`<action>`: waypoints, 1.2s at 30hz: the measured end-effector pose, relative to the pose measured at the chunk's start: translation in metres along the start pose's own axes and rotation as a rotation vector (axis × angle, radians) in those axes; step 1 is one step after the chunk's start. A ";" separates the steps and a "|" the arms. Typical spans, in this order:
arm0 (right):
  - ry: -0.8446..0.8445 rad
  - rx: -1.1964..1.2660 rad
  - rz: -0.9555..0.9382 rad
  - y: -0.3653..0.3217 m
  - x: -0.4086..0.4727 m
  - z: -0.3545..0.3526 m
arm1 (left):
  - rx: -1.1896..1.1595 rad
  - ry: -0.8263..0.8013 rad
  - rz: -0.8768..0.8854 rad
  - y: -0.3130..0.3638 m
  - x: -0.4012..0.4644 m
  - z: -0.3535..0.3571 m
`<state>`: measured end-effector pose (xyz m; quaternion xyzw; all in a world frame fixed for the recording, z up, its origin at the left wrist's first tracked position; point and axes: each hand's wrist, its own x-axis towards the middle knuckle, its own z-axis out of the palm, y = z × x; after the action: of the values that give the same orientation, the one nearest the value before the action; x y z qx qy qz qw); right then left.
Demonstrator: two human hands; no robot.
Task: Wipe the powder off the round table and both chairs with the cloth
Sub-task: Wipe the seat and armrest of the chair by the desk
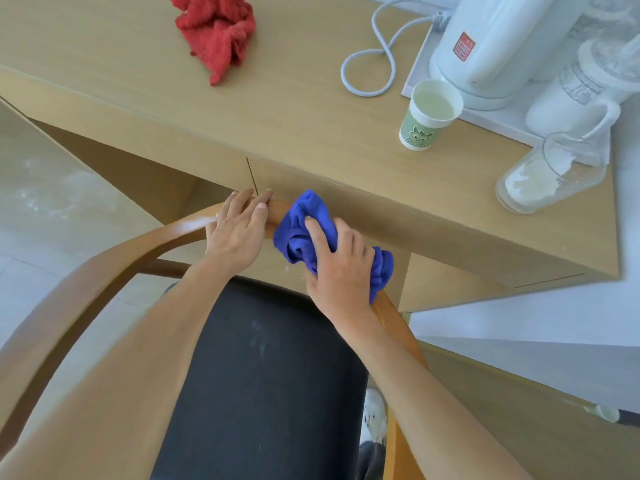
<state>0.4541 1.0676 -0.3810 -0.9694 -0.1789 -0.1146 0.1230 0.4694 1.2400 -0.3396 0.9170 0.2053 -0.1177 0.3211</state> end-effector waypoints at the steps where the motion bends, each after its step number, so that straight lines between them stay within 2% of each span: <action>1: -0.009 0.015 0.026 0.012 -0.006 -0.002 | -0.005 -0.010 0.002 0.000 0.000 -0.001; 5: -0.034 0.134 0.207 0.047 -0.043 -0.009 | 0.008 -0.007 0.016 0.002 -0.003 0.001; 10: -0.087 0.198 0.323 0.047 -0.043 -0.007 | -0.006 -0.005 -0.005 0.004 -0.002 0.001; 13: -0.083 0.184 0.233 0.039 -0.029 -0.008 | -0.027 -0.003 -0.007 0.004 -0.003 0.002; 17: -0.008 0.151 0.022 0.012 0.010 -0.008 | -0.048 0.022 -0.008 0.001 -0.003 0.005; 21: -0.030 0.063 -0.124 -0.025 0.046 -0.008 | -0.102 0.012 0.045 -0.009 -0.007 -0.002; 23: -0.056 0.036 -0.181 -0.036 0.056 -0.007 | -0.127 0.041 0.079 -0.024 -0.016 -0.007; 25: -0.062 0.007 -0.256 -0.046 0.066 -0.004 | -0.045 0.112 0.070 -0.052 -0.029 -0.012; 31: -0.096 -0.095 -0.452 -0.089 0.086 0.010 | 0.203 0.263 -0.220 -0.180 -0.095 -0.042; 36: -0.120 -0.132 -0.555 -0.115 0.093 0.024 | 0.301 0.303 -0.559 -0.269 -0.180 -0.058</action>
<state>0.4999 1.2086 -0.3564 -0.8943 -0.4365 -0.0978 0.0128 0.1930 1.4136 -0.3785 0.8695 0.4740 -0.0926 0.1036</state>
